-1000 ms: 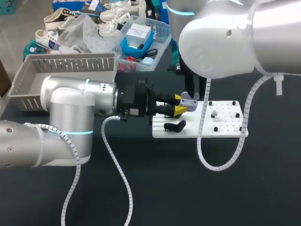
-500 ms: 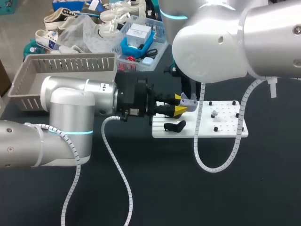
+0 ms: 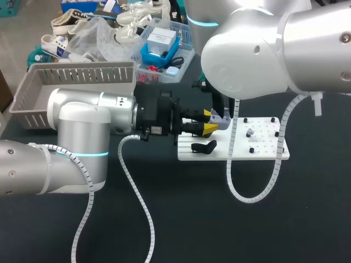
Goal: Pick up each earbud case from the left stands, insert the matching earbuds, close the lid, and place the case in the box.
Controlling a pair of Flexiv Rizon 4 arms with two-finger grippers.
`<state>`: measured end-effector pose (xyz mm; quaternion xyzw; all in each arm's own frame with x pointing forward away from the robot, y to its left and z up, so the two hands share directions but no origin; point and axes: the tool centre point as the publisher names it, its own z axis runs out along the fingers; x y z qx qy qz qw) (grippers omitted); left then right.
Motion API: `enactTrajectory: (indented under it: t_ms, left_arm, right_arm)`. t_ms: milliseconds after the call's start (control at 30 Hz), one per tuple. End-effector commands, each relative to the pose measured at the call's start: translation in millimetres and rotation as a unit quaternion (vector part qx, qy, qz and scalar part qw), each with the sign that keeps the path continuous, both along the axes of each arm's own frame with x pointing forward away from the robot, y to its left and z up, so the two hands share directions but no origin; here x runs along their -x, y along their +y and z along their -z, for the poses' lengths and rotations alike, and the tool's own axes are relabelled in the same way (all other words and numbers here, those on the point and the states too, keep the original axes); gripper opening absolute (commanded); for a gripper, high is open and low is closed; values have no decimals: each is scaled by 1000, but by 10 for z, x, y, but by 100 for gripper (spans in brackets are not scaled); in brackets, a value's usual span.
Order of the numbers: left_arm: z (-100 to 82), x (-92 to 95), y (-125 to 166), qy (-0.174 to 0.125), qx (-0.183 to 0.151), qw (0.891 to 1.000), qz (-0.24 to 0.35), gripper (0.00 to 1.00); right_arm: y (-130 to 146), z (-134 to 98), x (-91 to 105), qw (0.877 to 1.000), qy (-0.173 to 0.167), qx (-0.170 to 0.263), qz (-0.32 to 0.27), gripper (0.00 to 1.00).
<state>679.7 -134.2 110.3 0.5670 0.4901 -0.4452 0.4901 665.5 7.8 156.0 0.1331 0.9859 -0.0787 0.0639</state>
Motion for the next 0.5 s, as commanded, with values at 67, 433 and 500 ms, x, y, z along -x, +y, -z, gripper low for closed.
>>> enactTrajectory:
  t_ms: [67, 433, 500]
  left_arm:
    - [3, -3, -3, 0, 0, 1000, 0, 0]
    - [3, -3, -3, 0, 0, 1000, 0, 0]
    - [3, -3, -3, 0, 0, 1000, 0, 0]
  right_arm:
    - [7, 40, -10, 1000, -1, 1, -1, 0]
    - [15, 72, -36, 1000, 0, 0, -3, 0]
    - [17, 80, -38, 1000, 1, 1, -3, 0]
